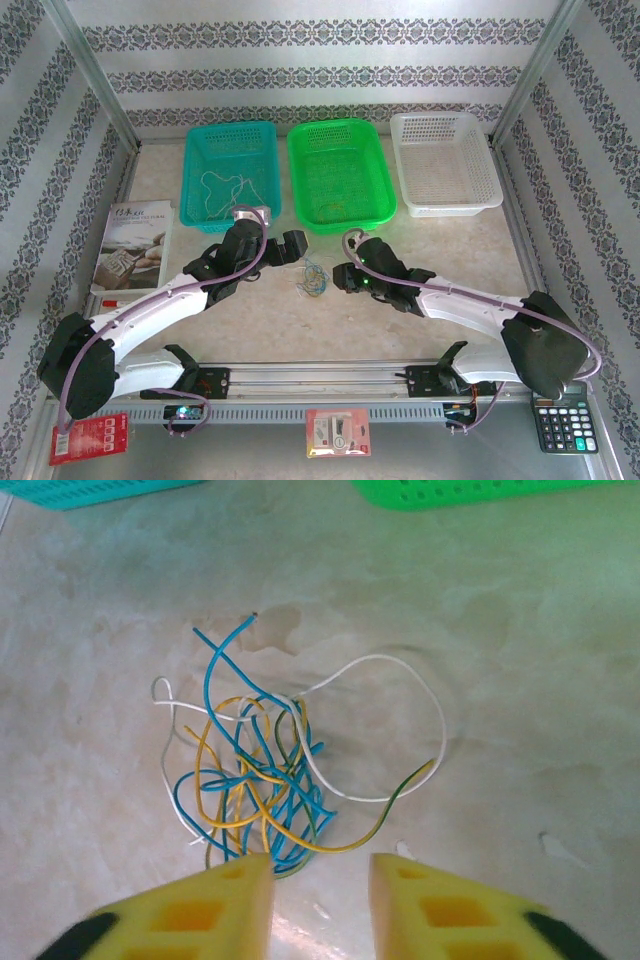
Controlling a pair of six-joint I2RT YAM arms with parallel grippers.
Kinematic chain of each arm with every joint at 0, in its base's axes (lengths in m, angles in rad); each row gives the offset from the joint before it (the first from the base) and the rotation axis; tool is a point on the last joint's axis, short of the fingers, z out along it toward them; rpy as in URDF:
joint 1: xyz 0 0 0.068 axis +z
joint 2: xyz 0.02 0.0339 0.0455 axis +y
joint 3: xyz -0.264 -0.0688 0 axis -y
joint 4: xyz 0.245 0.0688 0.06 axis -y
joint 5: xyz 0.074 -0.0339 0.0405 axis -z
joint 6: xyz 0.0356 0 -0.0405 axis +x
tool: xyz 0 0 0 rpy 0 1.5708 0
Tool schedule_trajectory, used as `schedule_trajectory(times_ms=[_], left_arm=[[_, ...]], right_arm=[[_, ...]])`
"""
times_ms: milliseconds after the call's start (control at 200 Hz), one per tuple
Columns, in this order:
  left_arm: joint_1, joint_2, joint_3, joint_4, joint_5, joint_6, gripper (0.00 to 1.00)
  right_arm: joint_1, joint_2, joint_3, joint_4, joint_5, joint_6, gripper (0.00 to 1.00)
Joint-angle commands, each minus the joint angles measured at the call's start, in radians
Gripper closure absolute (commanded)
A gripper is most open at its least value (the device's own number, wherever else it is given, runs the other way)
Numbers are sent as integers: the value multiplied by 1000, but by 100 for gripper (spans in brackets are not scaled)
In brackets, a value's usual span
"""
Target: Untangle the cables
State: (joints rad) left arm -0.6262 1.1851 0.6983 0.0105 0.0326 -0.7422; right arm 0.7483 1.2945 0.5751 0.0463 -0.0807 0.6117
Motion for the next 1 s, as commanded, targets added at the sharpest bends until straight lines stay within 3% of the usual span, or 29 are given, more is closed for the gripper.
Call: schedule_trajectory(times_ms=[0,120,300,540,819,994], left_arm=[[17,1,17,-40,-17,-2,0],[20,-1,21,-56,-19,-11,0],[22,2,27,-69,-9,-11,0],[23,32,53,-123,39,14,0],[25,99,92,-211,157,46,0],[25,128,83,-224,203,44,0]], right_arm=[[12,64,65,7,-29,-1,54],[44,160,131,16,-23,-20,39],[66,272,184,38,-31,-16,38],[46,316,132,88,-31,12,53],[-13,287,57,132,-53,37,83],[-26,279,25,156,-59,53,91]])
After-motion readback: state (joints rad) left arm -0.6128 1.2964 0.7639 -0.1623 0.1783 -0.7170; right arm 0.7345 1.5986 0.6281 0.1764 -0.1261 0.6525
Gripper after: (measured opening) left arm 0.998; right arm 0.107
